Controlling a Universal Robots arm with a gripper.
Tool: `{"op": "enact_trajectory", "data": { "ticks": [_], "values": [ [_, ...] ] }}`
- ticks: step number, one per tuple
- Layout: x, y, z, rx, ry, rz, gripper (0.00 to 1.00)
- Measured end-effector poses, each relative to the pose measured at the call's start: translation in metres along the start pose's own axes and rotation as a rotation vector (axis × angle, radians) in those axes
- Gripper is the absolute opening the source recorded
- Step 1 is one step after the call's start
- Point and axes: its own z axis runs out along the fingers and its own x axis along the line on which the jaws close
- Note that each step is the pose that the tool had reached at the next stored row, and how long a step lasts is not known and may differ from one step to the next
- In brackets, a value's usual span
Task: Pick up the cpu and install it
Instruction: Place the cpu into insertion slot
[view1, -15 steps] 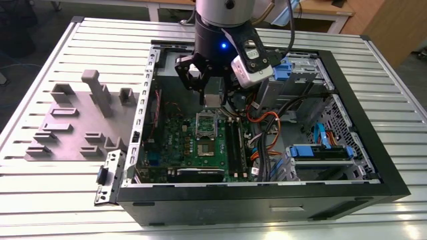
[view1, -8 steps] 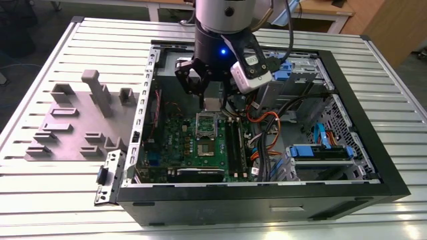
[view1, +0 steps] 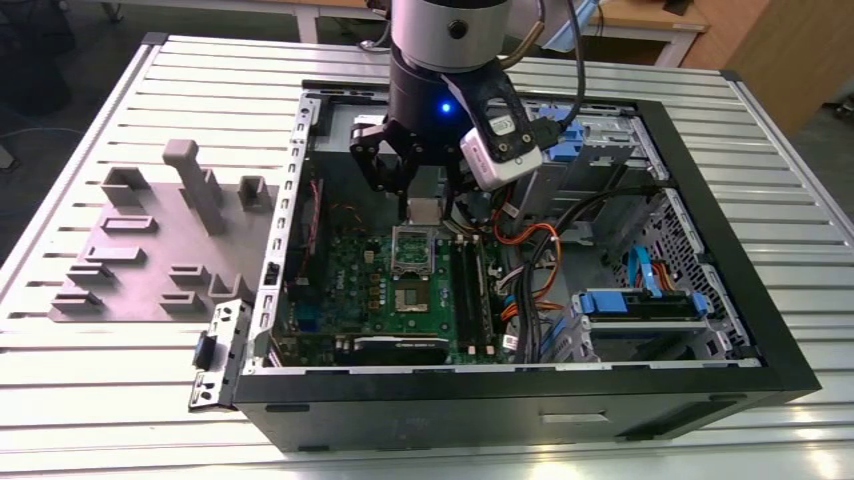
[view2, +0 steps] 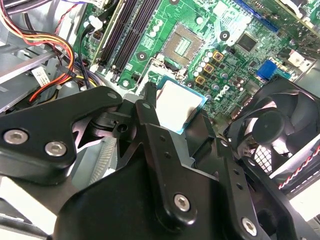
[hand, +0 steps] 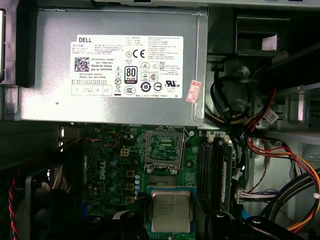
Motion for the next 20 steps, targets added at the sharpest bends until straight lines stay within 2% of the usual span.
{"op": "enact_trajectory", "data": {
  "ticks": [16,20],
  "values": [
    [0.0,0.0,0.0003,0.0017,0.0001,0.0,0.47],
    [0.0002,-0.0005,0.0054,0.0016,0.0008,-0.004,0.47]
  ]
}}
